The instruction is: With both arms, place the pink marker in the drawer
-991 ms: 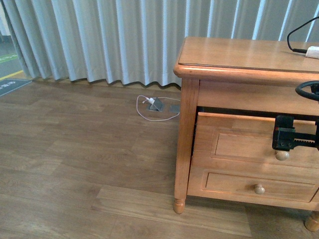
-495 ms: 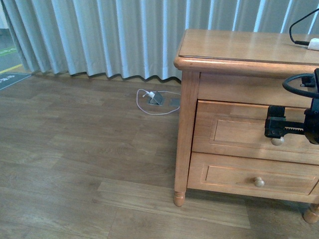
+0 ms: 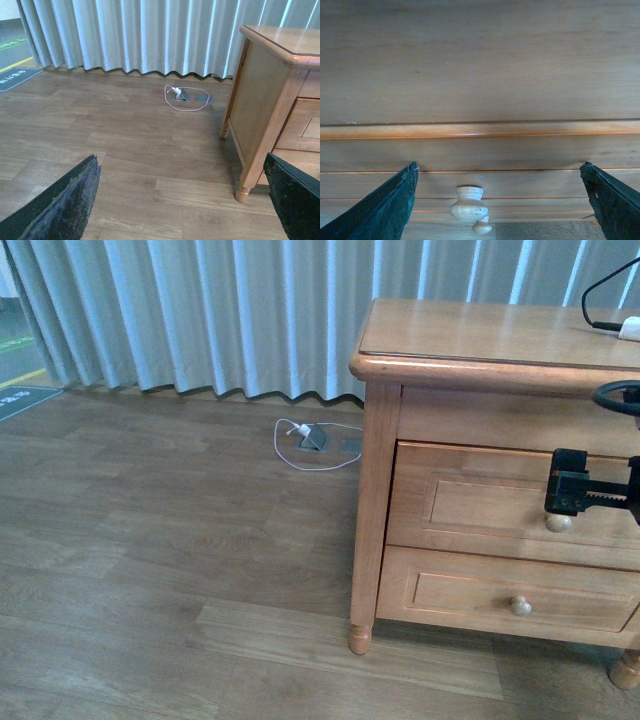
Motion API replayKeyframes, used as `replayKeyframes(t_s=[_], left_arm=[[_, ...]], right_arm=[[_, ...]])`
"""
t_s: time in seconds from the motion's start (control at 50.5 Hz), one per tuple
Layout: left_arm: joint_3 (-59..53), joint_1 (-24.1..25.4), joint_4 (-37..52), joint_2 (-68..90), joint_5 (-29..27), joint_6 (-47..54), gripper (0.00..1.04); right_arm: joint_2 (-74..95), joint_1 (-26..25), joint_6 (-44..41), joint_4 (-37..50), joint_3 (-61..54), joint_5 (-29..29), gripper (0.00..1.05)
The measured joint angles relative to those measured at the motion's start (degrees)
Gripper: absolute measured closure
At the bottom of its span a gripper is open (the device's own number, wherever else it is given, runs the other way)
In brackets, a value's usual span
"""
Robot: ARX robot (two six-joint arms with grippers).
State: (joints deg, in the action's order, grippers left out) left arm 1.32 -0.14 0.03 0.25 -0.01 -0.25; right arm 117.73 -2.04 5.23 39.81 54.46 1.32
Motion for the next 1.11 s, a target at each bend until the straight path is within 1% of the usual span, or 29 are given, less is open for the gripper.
replayKeyframes(t_s=[0.218,0.396,0.475,0.674,0.792,0.812,0.911,0.971,1.109], left_arm=[[0.00,0.00,0.00,0.00,0.02,0.00,0.06],[0.00,0.00,0.00,0.00,0.00,0.00,0.06],[0.00,0.00,0.00,0.00,0.00,0.00,0.06],[0.00,0.00,0.00,0.00,0.02,0.00,0.06],[0.00,0.00,0.00,0.00,0.02,0.00,0.06],[0.00,0.00,0.00,0.00,0.02,0.00,0.06],[0.00,0.00,0.00,0.00,0.00,0.00,0.06],[0.00,0.00,0.00,0.00,0.00,0.00,0.06],[0.00,0.00,0.00,0.00,0.00,0.00,0.06]], right_arm=[[-10.95,-0.35,1.25,-4.52,-7.43,-2.78,0.08],[-24.48,-0.83,2.32,-11.13,-14.62,-5.73,0.08],[-35.32,-1.68,2.62,-17.49,-18.08,-7.80,0.08],[-55.91,-4.26,2.84,-31.91,-21.84,-12.70,0.08],[-67.56,-7.48,3.10,-41.38,-22.86,-17.84,0.08],[-70.51,-8.55,3.06,-43.98,-22.95,-19.41,0.08],[-79.45,-11.37,1.79,-52.11,-23.17,-21.62,0.08],[-82.93,-11.98,0.94,-54.14,-23.69,-22.03,0.08],[-84.46,-12.11,0.31,-54.31,-23.74,-22.34,0.08]])
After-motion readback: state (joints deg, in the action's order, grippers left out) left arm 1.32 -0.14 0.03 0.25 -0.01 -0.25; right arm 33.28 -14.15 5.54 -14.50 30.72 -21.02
